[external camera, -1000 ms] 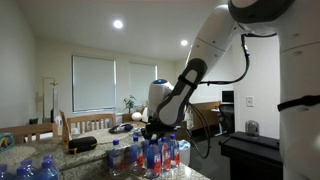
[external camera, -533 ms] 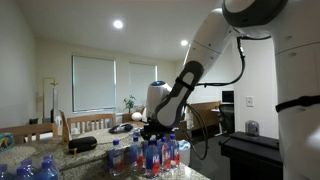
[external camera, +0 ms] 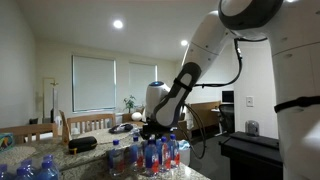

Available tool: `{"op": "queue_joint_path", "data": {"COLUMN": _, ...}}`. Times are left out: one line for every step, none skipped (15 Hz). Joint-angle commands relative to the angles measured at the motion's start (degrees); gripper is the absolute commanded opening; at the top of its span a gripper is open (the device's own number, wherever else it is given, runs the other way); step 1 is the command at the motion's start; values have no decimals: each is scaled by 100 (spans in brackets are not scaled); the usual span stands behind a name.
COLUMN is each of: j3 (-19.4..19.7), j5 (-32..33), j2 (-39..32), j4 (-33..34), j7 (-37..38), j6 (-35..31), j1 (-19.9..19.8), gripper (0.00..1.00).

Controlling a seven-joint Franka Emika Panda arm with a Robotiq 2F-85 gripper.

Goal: Arrange some of the bottle on the counter

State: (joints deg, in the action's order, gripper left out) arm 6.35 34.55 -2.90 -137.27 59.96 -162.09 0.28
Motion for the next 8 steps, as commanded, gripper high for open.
{"op": "queue_joint_path", "data": {"j3": -9, "j5": 95, "j2": 47, "j4": 32, "j7": 8, "j6": 113, "j1": 22, "gripper": 10}}
{"op": "queue_joint_path", "data": {"j3": -16, "j5": 81, "j2": 63, "j4": 16, "j7": -9, "j6": 119, "j1": 25, "gripper": 10}}
{"op": "queue_joint_path", "data": {"j3": -20, "j5": 79, "j2": 86, "j4": -8, "j7": -17, "j6": 119, "j1": 28, "gripper": 10}}
{"op": "queue_joint_path", "data": {"j3": -23, "j5": 72, "j2": 110, "j4": -31, "j7": -30, "j6": 111, "j1": 27, "gripper": 10}}
{"op": "queue_joint_path", "data": {"j3": -20, "j5": 99, "j2": 137, "j4": -49, "j7": -12, "j6": 108, "j1": 25, "gripper": 10}}
{"op": "queue_joint_path", "data": {"j3": -14, "j5": 125, "j2": 169, "j4": -68, "j7": 9, "j6": 97, "j1": 22, "gripper": 10}}
{"op": "queue_joint_path", "data": {"j3": -14, "j5": 114, "j2": 190, "j4": -81, "j7": 0, "j6": 99, "j1": 20, "gripper": 10}}
{"op": "queue_joint_path", "data": {"j3": -12, "j5": 121, "j2": 220, "j4": -91, "j7": 10, "j6": 125, "j1": 19, "gripper": 10}}
